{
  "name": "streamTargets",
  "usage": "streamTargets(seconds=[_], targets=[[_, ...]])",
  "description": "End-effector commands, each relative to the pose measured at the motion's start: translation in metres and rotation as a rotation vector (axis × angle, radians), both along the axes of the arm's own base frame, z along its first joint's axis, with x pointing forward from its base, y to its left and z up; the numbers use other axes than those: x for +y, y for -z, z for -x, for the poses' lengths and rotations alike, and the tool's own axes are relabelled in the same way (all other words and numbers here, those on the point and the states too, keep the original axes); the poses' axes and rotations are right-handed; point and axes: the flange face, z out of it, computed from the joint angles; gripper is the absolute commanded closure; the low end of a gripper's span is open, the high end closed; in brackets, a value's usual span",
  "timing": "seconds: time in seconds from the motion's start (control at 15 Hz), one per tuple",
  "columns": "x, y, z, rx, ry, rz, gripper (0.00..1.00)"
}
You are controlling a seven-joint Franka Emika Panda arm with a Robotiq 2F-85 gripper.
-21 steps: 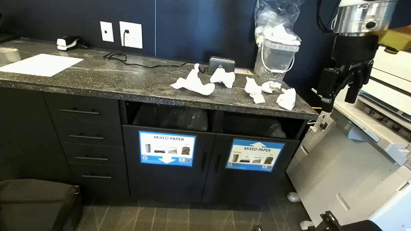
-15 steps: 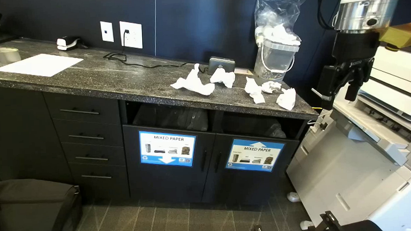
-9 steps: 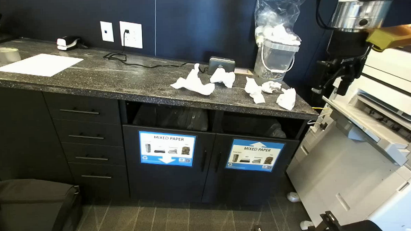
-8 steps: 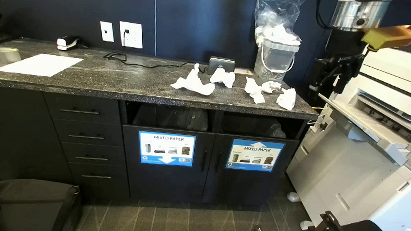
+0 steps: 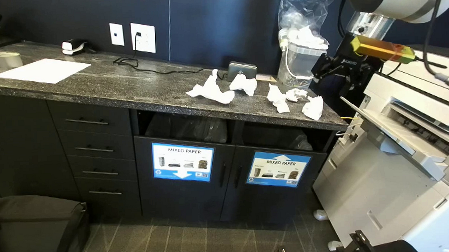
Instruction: Put the tissues inside the rubbish bin.
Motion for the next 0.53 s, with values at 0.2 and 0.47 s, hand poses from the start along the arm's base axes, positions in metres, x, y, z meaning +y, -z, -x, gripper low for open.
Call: streamTargets(seconds=[0.2, 0.47], targets=[[-0.039, 0.034, -0.092, -0.096, 0.343, -0.02, 0.0], [-0.065, 0.06, -0.127, -0.122, 0.526, -0.006, 0.0]])
